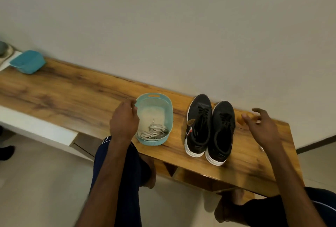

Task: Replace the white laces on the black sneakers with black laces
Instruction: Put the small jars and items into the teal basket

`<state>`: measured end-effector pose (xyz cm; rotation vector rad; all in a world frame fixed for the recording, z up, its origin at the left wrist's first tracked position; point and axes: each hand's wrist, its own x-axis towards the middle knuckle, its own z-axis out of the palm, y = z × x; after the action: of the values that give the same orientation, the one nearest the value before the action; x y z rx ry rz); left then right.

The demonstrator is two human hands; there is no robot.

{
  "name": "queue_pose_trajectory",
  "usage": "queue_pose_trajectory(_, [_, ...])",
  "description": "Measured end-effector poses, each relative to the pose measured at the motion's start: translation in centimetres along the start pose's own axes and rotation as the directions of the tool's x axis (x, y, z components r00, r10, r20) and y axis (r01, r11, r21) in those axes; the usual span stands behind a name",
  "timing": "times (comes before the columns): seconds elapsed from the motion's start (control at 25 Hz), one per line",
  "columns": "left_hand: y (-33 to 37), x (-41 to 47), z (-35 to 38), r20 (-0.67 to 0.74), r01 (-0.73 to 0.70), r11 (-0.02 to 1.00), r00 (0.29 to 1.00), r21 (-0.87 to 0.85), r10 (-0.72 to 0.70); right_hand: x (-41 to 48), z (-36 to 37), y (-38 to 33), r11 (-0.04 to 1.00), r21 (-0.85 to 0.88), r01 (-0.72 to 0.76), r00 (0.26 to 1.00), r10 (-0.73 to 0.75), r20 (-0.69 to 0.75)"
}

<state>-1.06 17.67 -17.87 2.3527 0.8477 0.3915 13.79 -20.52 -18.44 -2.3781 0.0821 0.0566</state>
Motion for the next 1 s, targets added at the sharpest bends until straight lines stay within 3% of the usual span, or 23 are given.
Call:
queue_pose_trajectory(0.04, [-0.4,0.4,0.1,0.035,0.036,0.999,0.999,-0.003,-0.036,-1.2,0.3,-2.1,0.956,0.291,-0.020,0.997,-0.002,0.073])
queue_pose_trajectory(0.08, [-0.5,0.6,0.3,0.072,0.061,0.998,0.996,-0.016,-0.059,-2.3,1.2,-4.1,0.846,0.529,-0.071,0.982,-0.034,0.186])
queue_pose_trajectory(0.16, [-0.8,0.6,0.7,0.094,0.085,0.994,0.993,-0.073,-0.078,-4.0,4.6,-7.7,0.652,0.735,-0.185,0.922,-0.144,0.360])
queue_pose_trajectory(0.2, [-1.1,0.6,0.8,0.082,0.094,0.990,0.993,-0.102,-0.086,-4.7,6.9,-9.6,0.641,0.745,-0.186,0.897,-0.199,0.395])
queue_pose_trajectory(0.28, [-1.7,0.9,0.8,0.086,0.159,0.979,0.985,-0.128,-0.149,-5.8,11.7,-13.0,0.753,0.654,-0.065,0.875,-0.273,0.401])
queue_pose_trajectory(0.36, [-2.4,1.3,0.8,0.175,0.237,0.969,0.959,-0.074,-0.221,-6.2,16.3,-15.4,0.887,0.428,0.171,0.862,-0.346,0.371])
queue_pose_trajectory(0.44, [-3.0,1.4,0.7,0.277,0.232,0.972,0.932,0.037,-0.232,-5.8,20.1,-17.0,0.920,0.188,0.343,0.844,-0.390,0.369])
queue_pose_trajectory(0.6, [-3.4,1.5,0.9,0.342,0.149,0.977,0.920,0.149,-0.192,-4.2,25.3,-17.5,0.939,-0.031,0.344,0.836,-0.291,0.466])
queue_pose_trajectory(0.72, [-3.5,1.6,0.9,0.348,0.112,0.977,0.922,0.181,-0.170,-3.8,27.3,-17.1,0.947,-0.049,0.317,0.841,-0.257,0.477])
queue_pose_trajectory(1.0, [-3.4,1.7,1.0,0.337,0.052,0.983,0.935,0.174,-0.109,-4.1,29.1,-17.0,0.847,-0.138,0.513,0.750,-0.364,0.552])
